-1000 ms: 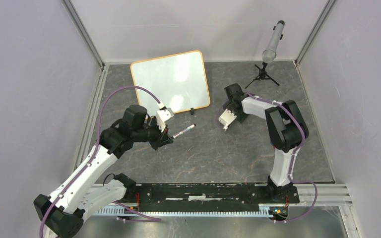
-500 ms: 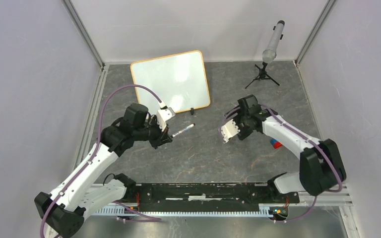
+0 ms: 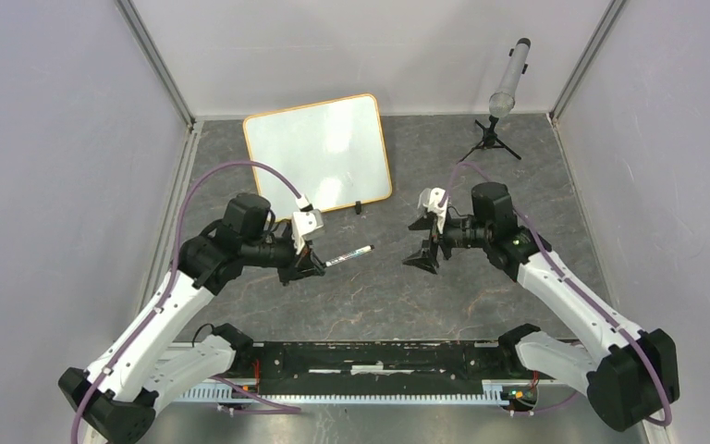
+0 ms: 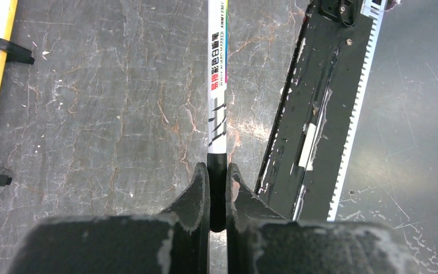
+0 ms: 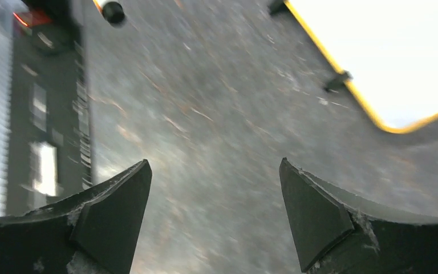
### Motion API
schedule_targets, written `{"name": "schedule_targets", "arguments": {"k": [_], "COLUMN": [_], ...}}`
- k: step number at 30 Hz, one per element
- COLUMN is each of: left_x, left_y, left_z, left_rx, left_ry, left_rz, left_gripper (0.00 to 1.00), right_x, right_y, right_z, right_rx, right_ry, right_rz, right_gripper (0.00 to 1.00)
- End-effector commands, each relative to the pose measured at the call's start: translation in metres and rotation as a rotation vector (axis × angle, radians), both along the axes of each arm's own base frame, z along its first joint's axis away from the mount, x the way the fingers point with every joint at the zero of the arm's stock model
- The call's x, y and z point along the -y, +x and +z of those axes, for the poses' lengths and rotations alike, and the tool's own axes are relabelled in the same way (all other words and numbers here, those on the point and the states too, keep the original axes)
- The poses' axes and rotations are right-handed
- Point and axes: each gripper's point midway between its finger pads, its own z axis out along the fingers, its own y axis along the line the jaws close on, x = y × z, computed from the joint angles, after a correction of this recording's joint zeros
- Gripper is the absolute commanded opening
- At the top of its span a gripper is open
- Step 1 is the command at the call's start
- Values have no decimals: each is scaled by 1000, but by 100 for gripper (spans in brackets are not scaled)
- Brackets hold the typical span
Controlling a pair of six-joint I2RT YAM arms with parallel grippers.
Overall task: Write a sentence on the whiteboard
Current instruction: Open the pen cap.
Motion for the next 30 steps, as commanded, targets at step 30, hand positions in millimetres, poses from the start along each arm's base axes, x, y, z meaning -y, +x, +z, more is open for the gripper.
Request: {"name": "schedule_targets", "arguments": {"k": [30], "left_x": [37], "left_y": [8], "left_z": [59], "left_rx": [98], "left_ry": [-153], "left_rz": [-99], "left_gripper": [2], "right_x": [-78], "right_y": [-60], "right_z": [122], "right_rx": [-638], "right_ry": [703], "right_rz": [153], "right_gripper": [71]}}
